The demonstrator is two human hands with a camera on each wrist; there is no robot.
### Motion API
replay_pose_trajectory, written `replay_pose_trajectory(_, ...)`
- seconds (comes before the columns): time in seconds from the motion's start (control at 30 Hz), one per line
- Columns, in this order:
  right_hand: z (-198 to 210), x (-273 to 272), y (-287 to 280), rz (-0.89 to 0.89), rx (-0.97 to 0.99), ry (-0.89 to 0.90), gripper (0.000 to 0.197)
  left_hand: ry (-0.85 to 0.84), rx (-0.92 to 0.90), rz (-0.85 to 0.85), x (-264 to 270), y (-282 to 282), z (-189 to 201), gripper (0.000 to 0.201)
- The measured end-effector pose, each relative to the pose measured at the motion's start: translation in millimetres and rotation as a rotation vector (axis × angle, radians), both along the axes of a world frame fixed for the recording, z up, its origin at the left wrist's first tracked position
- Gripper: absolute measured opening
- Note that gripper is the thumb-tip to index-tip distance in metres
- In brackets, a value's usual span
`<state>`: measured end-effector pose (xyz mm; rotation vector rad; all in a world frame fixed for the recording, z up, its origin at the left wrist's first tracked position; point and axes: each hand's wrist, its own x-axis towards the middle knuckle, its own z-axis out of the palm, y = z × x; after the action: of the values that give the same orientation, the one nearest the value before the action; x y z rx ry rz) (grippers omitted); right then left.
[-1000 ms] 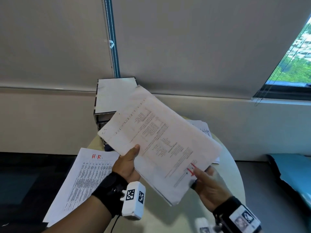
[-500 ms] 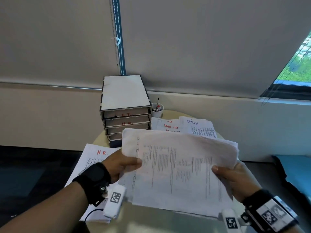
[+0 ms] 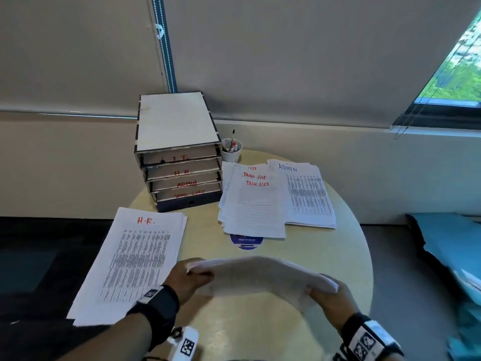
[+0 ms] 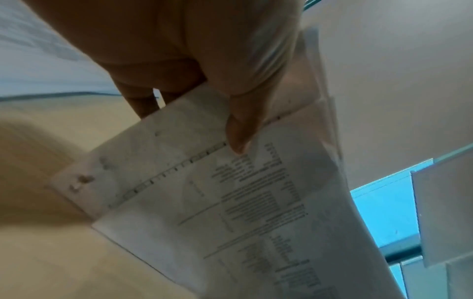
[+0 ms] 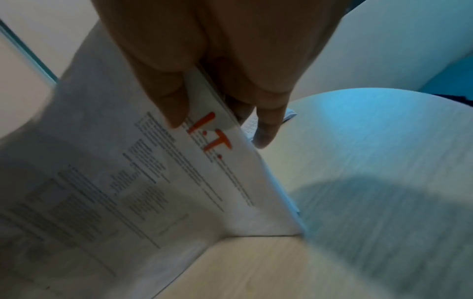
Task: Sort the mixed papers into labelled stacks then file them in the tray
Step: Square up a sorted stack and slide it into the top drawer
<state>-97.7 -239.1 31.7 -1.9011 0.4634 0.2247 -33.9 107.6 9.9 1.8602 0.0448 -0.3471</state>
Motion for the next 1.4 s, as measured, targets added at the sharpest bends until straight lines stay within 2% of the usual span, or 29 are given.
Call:
replay_pose_trajectory(0.07,-1,2,-5,-0.045,-0.016,-0.007,0.019,0.027,-0.012,0.070,3,-13,4,0.011)
replay_pose_trajectory(0.13,11,6,-15,-0.036,-0.111,-0.080,0.016,0.017,-0.020,0.099,12,-18,13,0.014)
replay_pose_trajectory(0.2,26,14,-27,0.065,-0.311,-0.176,0.037,-0.071,0.067,0.001,19,-16,26,0.016)
replay_pose_trajectory(0.23,36,18,-28,0.145,-0.400,-0.188,0.038,-0.120,0.109,-0.063,19,-17,38,0.012)
replay_pose_trajectory(0.27,45,25,-26,0.251,-0.485,-0.209,0.035,-0.211,0.163,-0.135,18,-16,52,0.009)
replay_pose_trajectory(0.37,69,37,7,0.553,-0.686,-0.180,0.016,-0.645,0.262,-0.374,11,-28,91,0.027)
replay_pose_trajectory(0.43,74,43,28,0.582,-0.663,-0.238,0.009,-0.773,0.290,-0.401,12,-32,110,0.027)
replay_pose_trajectory(0.5,78,47,38,0.460,-0.491,-0.263,0.017,-0.818,0.320,-0.250,19,-30,121,0.018)
replay_pose_trajectory(0.53,79,49,39,0.394,-0.398,-0.277,0.017,-0.800,0.333,-0.092,21,-24,120,0.021)
replay_pose_trajectory(0.57,81,52,37,0.327,-0.302,-0.280,0.016,-0.746,0.302,0.100,24,-18,117,0.037)
replay_pose_trajectory(0.6,87,53,35,0.260,-0.202,-0.276,0.016,-0.629,0.202,0.261,25,-11,110,0.057)
replay_pose_trajectory(0.63,92,55,34,0.203,-0.090,-0.254,0.013,-0.471,0.028,0.320,26,-7,105,0.074)
replay_pose_trajectory(0.67,98,56,35,0.166,-0.002,-0.239,0.007,-0.313,-0.141,0.284,26,-6,98,0.081)
replay_pose_trajectory(0.7,102,57,36,0.141,0.055,-0.251,0.004,-0.190,-0.260,0.186,25,-7,91,0.077)
replay_pose_trajectory(0.73,108,57,42,0.124,0.087,-0.280,0.006,-0.137,-0.271,0.075,23,-10,89,0.061)
replay_pose_trajectory(0.77,110,56,46,0.108,0.120,-0.326,0.012,-0.141,-0.254,0.018,20,-16,90,0.045)
replay_pose_trajectory(0.8,111,57,52,0.102,0.148,-0.368,0.019,-0.171,-0.240,0.030,19,-20,94,0.037)
replay_pose_trajectory(0.87,106,57,63,0.118,0.147,-0.413,0.026,-0.197,-0.289,0.150,17,-29,99,0.036)
replay_pose_trajectory(0.97,91,57,73,-0.011,0.129,-0.345,0.017,-0.264,-0.262,0.204,15,-33,90,0.026)
replay_pose_trajectory(1.07,66,47,78,-0.059,0.155,-0.367,0.006,-0.210,-0.295,0.231,8,-30,65,0.049)
replay_pose_trajectory(1.13,44,37,76,-0.032,0.161,-0.308,0.017,-0.174,-0.282,0.197,5,-26,47,0.055)
replay_pose_trajectory(1.2,18,32,74,0.051,0.088,-0.099,0.029,-0.116,-0.233,0.122,1,-23,27,0.063)
replay_pose_trajectory(1.3,-5,29,76,0.165,-0.117,0.145,0.011,0.031,-0.115,0.023,-4,-22,6,0.079)
replay_pose_trajectory(1.37,-8,31,79,0.157,-0.146,0.181,0.003,0.077,-0.066,-0.003,-3,-24,1,0.069)
replay_pose_trajectory(1.4,-6,33,79,0.149,-0.150,0.175,0.008,0.087,-0.053,0.008,0,-25,3,0.057)
